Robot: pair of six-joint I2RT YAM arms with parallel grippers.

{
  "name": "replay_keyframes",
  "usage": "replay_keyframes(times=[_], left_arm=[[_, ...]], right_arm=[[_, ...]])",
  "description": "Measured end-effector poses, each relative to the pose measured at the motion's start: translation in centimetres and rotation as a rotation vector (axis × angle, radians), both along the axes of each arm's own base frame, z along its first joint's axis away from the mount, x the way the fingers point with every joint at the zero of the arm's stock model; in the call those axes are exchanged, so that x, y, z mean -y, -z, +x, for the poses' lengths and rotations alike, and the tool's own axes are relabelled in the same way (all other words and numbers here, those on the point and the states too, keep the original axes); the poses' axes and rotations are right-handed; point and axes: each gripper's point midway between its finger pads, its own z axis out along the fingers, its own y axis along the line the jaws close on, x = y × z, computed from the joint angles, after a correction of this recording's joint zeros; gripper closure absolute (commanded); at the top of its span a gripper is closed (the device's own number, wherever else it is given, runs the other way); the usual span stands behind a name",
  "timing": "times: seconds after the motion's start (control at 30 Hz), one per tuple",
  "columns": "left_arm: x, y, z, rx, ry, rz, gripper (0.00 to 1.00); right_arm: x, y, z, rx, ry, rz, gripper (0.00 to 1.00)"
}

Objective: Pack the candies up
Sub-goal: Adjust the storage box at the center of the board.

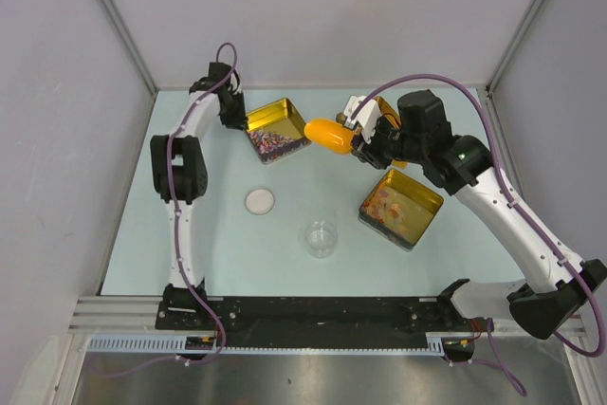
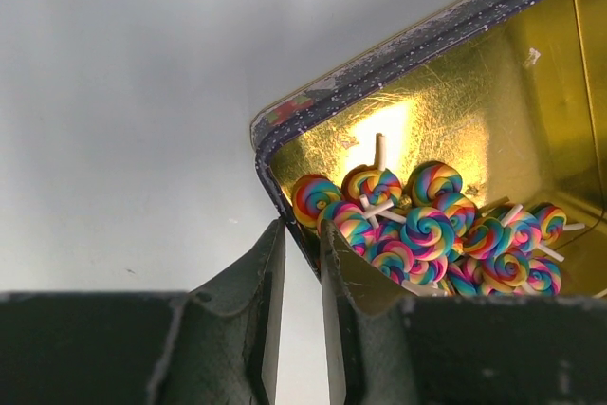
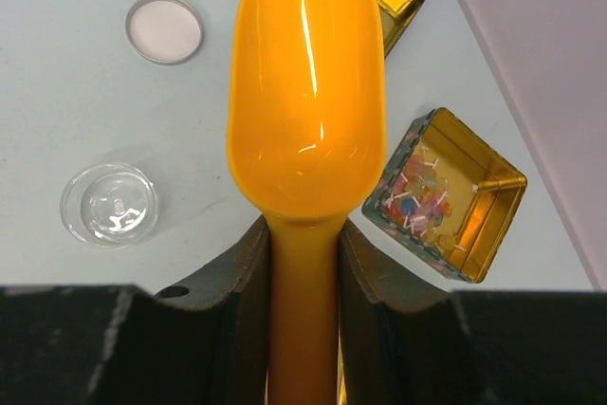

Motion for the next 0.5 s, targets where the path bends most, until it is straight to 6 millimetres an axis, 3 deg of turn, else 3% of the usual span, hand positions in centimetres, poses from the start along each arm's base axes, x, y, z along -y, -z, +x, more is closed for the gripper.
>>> replay_keyframes(times=[0.5], left_arm=[[-0.04,-0.26,0.57,0.036,0.161,0.069,0.76]], right_arm=[[-0.32,0.00,-0.27,-0.001,-0.013,0.001,1.00]])
